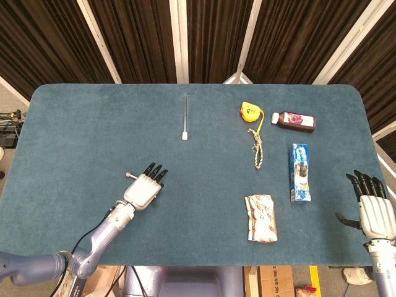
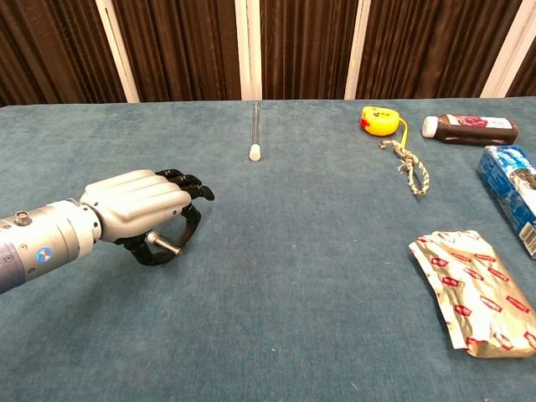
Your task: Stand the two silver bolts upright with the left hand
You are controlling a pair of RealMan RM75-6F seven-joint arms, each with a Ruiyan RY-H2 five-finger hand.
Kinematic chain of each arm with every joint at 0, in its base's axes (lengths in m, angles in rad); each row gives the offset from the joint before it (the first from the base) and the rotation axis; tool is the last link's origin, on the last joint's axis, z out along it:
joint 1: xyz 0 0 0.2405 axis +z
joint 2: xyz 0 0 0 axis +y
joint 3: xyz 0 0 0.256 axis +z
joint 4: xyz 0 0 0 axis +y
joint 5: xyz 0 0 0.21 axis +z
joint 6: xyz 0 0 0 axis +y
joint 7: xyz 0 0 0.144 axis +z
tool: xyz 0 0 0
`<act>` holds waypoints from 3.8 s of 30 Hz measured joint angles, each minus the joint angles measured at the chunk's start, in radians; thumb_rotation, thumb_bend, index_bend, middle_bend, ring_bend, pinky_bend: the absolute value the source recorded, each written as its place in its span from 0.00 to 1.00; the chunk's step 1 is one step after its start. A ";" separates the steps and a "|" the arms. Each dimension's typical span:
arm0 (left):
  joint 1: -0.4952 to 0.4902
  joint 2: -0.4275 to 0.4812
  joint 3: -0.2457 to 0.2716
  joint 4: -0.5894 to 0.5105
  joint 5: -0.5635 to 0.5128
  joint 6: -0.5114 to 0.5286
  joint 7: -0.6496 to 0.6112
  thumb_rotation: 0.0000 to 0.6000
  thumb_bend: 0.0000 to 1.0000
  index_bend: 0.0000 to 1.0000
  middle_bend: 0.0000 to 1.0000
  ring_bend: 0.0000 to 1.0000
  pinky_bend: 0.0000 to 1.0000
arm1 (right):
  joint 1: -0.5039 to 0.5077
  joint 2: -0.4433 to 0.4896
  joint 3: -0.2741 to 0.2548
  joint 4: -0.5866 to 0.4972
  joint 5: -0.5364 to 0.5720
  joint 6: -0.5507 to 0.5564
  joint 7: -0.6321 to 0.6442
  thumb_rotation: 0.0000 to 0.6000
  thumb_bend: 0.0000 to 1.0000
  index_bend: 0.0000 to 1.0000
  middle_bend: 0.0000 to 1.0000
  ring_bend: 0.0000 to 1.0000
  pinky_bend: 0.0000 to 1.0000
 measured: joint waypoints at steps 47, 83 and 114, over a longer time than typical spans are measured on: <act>-0.019 0.117 -0.154 -0.171 -0.305 -0.069 -0.337 1.00 0.49 0.57 0.10 0.00 0.00 | 0.006 -0.008 -0.005 -0.001 0.004 -0.014 -0.017 1.00 0.16 0.15 0.09 0.07 0.00; -0.059 0.132 -0.147 -0.221 -0.337 -0.072 -0.342 1.00 0.41 0.34 0.07 0.00 0.00 | 0.012 -0.010 -0.008 -0.008 0.005 -0.029 -0.012 1.00 0.16 0.15 0.09 0.06 0.00; 0.028 0.136 0.032 0.086 -0.014 0.116 -0.107 1.00 0.41 0.42 0.08 0.00 0.00 | 0.014 -0.022 -0.010 -0.012 0.022 -0.035 -0.053 1.00 0.16 0.15 0.09 0.06 0.00</act>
